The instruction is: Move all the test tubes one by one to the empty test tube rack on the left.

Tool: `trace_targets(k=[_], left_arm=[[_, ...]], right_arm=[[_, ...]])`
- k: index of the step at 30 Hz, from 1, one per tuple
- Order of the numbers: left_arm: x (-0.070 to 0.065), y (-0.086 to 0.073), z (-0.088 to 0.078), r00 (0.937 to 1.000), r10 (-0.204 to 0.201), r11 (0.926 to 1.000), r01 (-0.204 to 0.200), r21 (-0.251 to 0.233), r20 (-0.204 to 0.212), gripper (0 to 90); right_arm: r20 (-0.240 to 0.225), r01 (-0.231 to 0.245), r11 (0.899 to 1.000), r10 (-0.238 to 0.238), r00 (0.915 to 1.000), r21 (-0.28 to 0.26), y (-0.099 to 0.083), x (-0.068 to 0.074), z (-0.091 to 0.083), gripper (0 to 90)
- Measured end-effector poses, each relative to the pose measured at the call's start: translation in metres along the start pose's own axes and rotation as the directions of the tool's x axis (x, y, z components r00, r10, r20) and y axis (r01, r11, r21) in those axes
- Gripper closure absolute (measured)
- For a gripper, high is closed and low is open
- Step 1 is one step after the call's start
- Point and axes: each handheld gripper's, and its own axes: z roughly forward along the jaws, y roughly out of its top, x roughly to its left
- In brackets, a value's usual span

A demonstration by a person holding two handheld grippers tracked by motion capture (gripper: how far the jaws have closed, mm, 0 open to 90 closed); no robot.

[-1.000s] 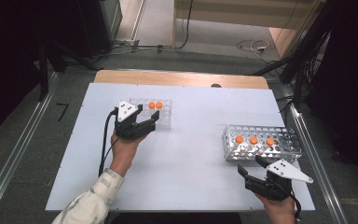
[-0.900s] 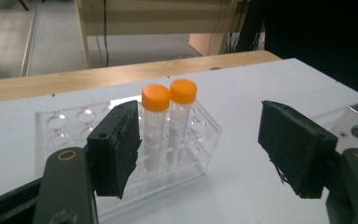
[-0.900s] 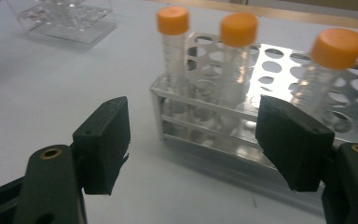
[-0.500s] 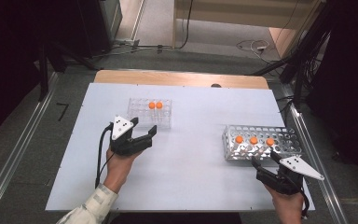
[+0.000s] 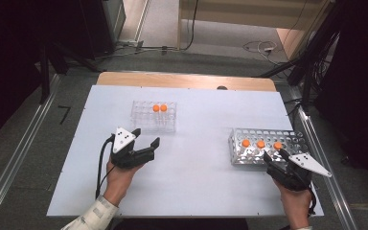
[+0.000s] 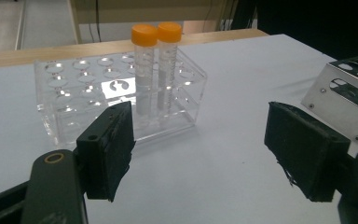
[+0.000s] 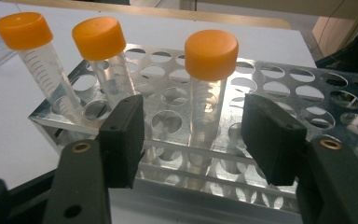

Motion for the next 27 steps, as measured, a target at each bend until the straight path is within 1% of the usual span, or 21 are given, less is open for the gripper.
trace_targets(k=[6,12,19,23,27], left_arm=[[-0.004,0.000,0.001,0.9998,-0.002,1.0000,0.002,0.001,0.019,23.8],[-0.008,-0.002,0.001,0.9997,0.006,1.0000,-0.007,0.007,0.024,23.7],[-0.009,-0.002,0.001,0.9996,0.004,1.0000,-0.004,0.008,0.028,23.7],[-0.009,-0.003,0.002,0.9996,0.006,0.9999,-0.006,0.012,0.029,23.7],[-0.009,-0.003,0.002,0.9996,0.007,0.9999,-0.008,0.012,0.028,23.6]], right_arm=[[0.033,0.004,1.000,-0.003,0.9995,-0.017,0.001,-0.003,0.008,49.6],[0.037,0.008,1.000,-0.007,0.9993,-0.026,0.002,-0.004,0.013,58.8],[0.035,0.023,0.999,-0.022,0.9991,-0.024,0.001,-0.002,0.015,70.8],[0.032,0.014,0.999,-0.012,0.9994,-0.045,0.005,-0.003,0.011,71.1],[0.030,-0.001,0.995,0.004,0.9995,-0.095,0.014,-0.003,0.000,71.1]])
